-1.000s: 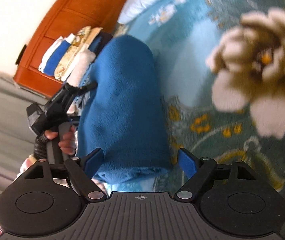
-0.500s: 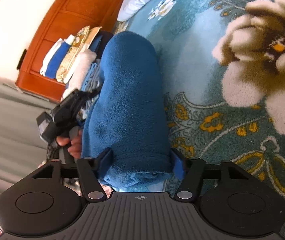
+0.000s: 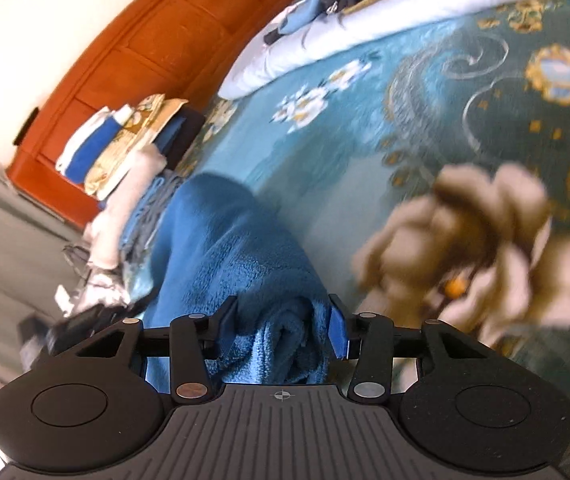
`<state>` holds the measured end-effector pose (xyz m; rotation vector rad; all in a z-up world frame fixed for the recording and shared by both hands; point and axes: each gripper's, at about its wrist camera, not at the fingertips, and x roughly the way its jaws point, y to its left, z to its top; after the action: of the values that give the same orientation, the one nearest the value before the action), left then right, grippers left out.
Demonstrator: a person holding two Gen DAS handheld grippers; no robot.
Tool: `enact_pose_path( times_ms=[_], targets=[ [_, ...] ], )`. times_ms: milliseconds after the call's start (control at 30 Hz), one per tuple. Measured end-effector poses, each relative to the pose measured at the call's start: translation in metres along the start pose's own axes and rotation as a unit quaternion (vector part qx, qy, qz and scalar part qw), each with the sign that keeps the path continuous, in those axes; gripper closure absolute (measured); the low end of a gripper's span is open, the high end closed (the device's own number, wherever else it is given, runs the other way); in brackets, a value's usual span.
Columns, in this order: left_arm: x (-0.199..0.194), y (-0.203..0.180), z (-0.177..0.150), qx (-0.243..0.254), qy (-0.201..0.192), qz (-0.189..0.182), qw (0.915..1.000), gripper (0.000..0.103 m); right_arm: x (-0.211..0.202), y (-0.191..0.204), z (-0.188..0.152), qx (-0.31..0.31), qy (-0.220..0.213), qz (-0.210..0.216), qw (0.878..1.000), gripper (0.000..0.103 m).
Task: Fold clothes
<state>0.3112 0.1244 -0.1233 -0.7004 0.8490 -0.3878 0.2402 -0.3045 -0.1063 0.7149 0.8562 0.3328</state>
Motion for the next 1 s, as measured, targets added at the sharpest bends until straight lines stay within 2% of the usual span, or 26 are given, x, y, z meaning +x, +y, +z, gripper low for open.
enact_pose_path(
  times_ms=[33,67,200,333,400,433,467,500,567,633,667,767,900,1000],
  targets=[
    [-0.003,-0.001,-0.005,-0.002,0.001,-0.006,1.0,0.079,0.002,-0.002,0.004,-0.001,0.003,-0.003,1.0,0.06],
    [-0.005,-0.003,-0.01,-0.001,0.004,-0.016,0.9999,0.081,0.003,-0.004,0.008,-0.002,0.006,-0.005,1.0,0.059],
    [-0.008,-0.01,-0.014,0.034,0.004,0.006,0.9994,0.083,0.01,-0.01,0.008,-0.005,0.014,-0.015,1.0,0.053],
    [-0.023,-0.011,-0.004,0.043,-0.017,0.003,0.9989,0.082,0.003,-0.015,0.004,0.004,0.004,-0.016,1.0,0.048],
    [-0.033,-0.017,0.01,0.059,-0.042,0.004,0.9974,0.076,-0.003,-0.014,0.0,0.004,-0.005,-0.02,1.0,0.043],
    [-0.036,-0.021,0.018,0.067,-0.053,0.004,0.9963,0.068,-0.007,-0.014,-0.002,0.004,-0.01,-0.02,1.0,0.04],
    [-0.038,-0.025,0.027,0.076,-0.065,0.007,0.995,0.058,-0.011,-0.013,-0.003,0.005,-0.014,-0.02,1.0,0.031],
    [-0.04,-0.029,0.037,0.085,-0.077,0.009,0.9934,0.055,-0.016,-0.013,-0.007,0.009,-0.019,-0.017,1.0,0.025],
    [-0.039,-0.038,0.057,0.104,-0.1,0.012,0.9894,0.048,-0.023,-0.013,-0.013,0.019,-0.024,-0.005,1.0,0.022],
    [-0.029,-0.046,0.076,0.12,-0.099,0.003,0.9878,0.037,-0.027,-0.016,-0.023,0.042,-0.027,0.005,0.999,0.008],
    [-0.022,-0.049,0.085,0.131,-0.09,-0.004,0.9873,0.031,-0.028,-0.018,-0.028,0.057,-0.027,0.011,0.998,0.001],
    [0.009,-0.059,0.101,0.172,-0.042,-0.015,0.984,0.024,-0.023,-0.019,-0.041,0.088,-0.024,0.032,0.995,0.001],
    [0.056,-0.059,0.11,0.207,0.045,-0.009,0.9772,0.022,-0.012,-0.019,-0.057,0.129,-0.035,0.038,0.99,0.0],
    [0.081,-0.048,0.113,0.203,0.087,-0.023,0.975,0.022,0.001,-0.016,-0.063,0.139,-0.018,0.048,0.989,0.0]
  ],
)
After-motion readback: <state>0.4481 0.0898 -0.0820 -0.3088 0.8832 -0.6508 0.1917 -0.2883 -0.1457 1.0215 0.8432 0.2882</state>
